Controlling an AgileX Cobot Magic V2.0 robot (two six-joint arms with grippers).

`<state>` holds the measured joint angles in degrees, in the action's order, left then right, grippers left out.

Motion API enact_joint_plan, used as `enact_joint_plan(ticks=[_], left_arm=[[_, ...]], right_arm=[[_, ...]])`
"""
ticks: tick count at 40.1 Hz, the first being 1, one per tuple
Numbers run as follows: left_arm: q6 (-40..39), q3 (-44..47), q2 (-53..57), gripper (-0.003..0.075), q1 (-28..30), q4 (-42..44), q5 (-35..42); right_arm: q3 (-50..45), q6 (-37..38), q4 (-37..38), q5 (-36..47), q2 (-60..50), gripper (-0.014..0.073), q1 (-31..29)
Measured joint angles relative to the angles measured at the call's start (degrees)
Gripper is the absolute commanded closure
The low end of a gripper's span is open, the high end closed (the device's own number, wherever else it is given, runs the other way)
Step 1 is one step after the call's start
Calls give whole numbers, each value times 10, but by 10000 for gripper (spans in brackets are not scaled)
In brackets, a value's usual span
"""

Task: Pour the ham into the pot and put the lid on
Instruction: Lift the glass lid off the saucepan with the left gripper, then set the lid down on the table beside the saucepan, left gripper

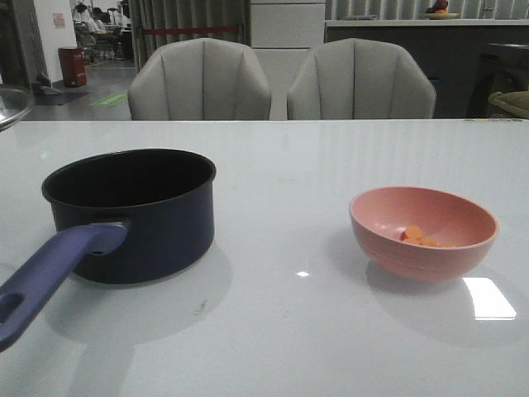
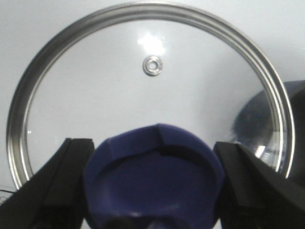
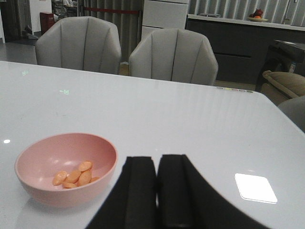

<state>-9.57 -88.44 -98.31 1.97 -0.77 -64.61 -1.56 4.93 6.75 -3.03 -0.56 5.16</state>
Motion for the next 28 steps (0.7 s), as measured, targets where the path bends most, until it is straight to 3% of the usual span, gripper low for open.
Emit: enact_joint_plan(ticks=[6,13,28], left_arm=[[55,96,9,496,53,-53,61],[71,169,1,493,58,-57,134],[76,183,-75,482,54,-61,174]], right_arm=[[0,0,0,0,0,433,0],[0,0,0,0,0,433,0],[0,0,0,-5,-1,433,0]])
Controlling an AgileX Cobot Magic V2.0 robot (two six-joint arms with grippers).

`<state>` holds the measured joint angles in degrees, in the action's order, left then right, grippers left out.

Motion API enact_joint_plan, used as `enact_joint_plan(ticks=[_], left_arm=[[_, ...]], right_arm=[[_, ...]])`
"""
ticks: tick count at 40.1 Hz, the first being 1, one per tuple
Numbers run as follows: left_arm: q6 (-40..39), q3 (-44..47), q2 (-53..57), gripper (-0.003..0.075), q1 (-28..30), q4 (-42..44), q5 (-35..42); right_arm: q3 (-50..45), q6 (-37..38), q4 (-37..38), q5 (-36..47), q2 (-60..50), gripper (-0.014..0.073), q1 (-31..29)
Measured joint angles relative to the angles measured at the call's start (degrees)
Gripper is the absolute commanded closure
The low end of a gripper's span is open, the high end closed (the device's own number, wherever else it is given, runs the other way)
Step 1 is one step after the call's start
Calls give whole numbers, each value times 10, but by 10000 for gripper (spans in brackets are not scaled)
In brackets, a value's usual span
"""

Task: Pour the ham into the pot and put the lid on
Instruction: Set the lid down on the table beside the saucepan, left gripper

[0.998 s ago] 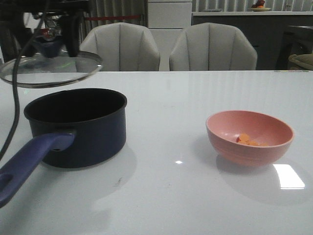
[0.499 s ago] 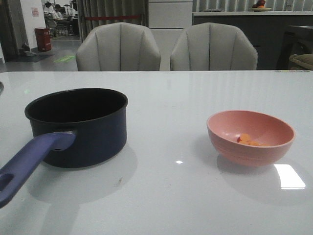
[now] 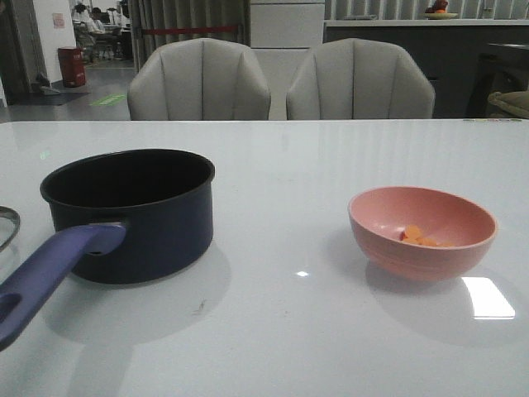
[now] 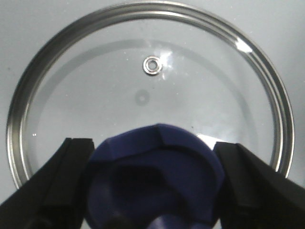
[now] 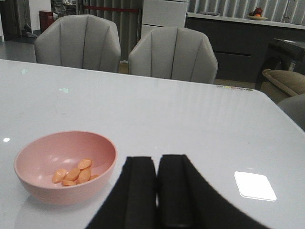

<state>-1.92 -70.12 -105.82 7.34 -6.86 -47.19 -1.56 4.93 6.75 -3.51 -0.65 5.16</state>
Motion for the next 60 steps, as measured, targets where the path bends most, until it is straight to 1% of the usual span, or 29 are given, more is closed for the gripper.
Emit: enact_joint_plan(ticks=[1,4,6,10,12,14,25,32,35,46,49,55,60], left_arm=[[1,0,-3,473,-1,0,1],[7,0,-10,409,-9,0,4],[9,0,-11,349,-13,3,5],[10,0,-13,201,-20,4,8],[11,0,-14,141,-23,5,9],[11,0,-16,111,-25,4,10],[12,-12,-12,118,-28,5,8],[19,-12,42,118,-28,14,7],[25,-2,83,118,-32,14,13],[37,95,275,118,-75,20,97],[39,128,332,118,-87,27,121],[39,195,425,118,-92,36,170],[39,261,524,118,-98,35,217]], right_arm=[[0,0,0,-1,0,433,0],[0,0,0,-2,0,433,0],[0,0,0,-2,0,433,0],[0,0,0,-2,0,433,0],[0,0,0,-2,0,433,0],[0,0,0,-2,0,433,0],[0,0,0,-2,0,433,0],[0,0,0,-2,0,433,0],[0,0,0,-2,0,433,0],[0,0,0,-2,0,433,0],[0,0,0,-2,0,433,0],[0,0,0,-2,0,433,0],[0,0,0,-3,0,433,0]])
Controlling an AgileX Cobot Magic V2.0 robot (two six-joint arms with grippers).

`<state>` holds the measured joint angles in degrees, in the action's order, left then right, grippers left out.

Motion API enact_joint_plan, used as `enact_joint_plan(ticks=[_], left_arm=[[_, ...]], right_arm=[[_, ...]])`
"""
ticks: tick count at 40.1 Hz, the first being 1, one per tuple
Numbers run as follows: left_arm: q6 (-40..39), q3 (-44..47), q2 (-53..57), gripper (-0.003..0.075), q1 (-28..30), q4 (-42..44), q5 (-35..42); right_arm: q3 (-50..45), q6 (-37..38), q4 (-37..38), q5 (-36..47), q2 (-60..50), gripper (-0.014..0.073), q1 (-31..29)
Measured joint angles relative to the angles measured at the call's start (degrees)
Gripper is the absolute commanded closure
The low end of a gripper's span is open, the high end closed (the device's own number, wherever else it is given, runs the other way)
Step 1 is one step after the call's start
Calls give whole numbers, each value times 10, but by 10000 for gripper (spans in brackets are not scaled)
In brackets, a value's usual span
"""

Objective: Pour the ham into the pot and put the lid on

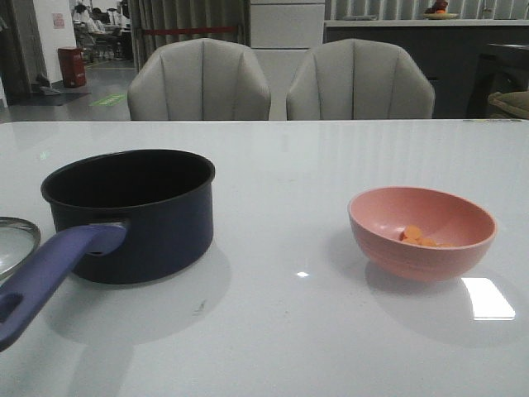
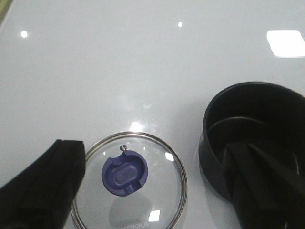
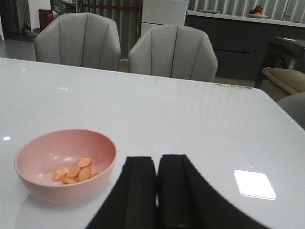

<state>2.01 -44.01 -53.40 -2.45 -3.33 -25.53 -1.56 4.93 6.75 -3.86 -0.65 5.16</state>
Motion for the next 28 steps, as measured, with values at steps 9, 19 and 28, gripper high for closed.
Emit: enact_joint_plan(ticks=[9,19,28], left_arm=[[0,99,180,118,-58,5,73],[0,170,324,118,-94,6,73],[0,244,422,118,-105,5,88]], right_arm=[[0,0,0,0,0,433,0],[0,0,0,-4,0,433,0],[0,0,0,-7,0,433,0]])
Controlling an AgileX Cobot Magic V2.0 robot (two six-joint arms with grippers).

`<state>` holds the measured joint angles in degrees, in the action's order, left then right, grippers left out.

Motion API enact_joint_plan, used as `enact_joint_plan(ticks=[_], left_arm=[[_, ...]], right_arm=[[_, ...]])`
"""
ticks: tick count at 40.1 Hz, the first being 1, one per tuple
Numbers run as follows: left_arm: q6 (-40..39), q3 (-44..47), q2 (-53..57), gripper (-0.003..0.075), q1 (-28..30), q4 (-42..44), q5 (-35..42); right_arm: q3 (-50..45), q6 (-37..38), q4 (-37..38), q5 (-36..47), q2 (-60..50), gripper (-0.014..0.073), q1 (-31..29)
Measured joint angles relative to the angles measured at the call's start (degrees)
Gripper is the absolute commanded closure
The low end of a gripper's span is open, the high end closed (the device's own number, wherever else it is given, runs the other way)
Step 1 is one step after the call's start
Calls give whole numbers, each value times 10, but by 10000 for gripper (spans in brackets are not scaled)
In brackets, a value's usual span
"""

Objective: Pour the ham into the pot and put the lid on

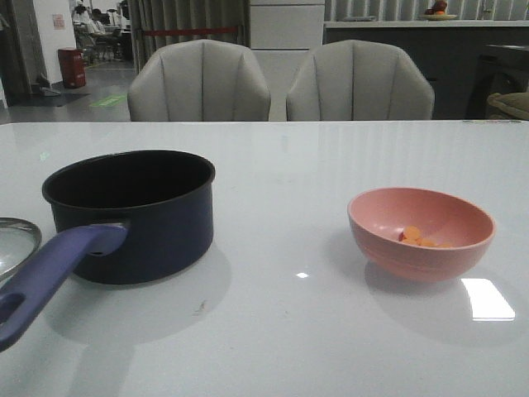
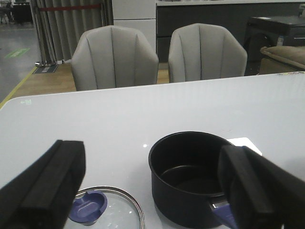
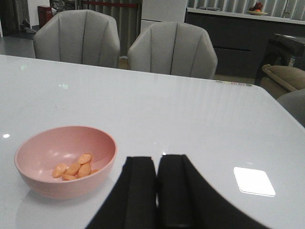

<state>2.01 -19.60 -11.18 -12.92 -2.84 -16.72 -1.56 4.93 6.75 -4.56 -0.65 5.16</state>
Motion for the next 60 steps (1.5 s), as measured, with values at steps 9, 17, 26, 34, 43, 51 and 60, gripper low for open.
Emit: enact_joint_plan(ticks=[9,17,26,34,43,51,60], left_arm=[[0,51,40,118,-10,0,38],[0,52,41,118,-10,0,46],[0,52,41,118,-10,0,50],[0,52,41,118,-10,0,53],[0,52,41,118,-10,0,54],[0,52,41,118,-10,0,54],[0,52,41,118,-10,0,54]], right_arm=[[0,0,0,0,0,433,0],[0,1,-9,41,0,433,0],[56,6,-55,9,20,433,0],[168,6,-57,-102,136,433,0],[194,6,-58,-112,203,431,0],[224,6,-58,-134,275,290,0],[322,8,-114,-226,440,116,0]])
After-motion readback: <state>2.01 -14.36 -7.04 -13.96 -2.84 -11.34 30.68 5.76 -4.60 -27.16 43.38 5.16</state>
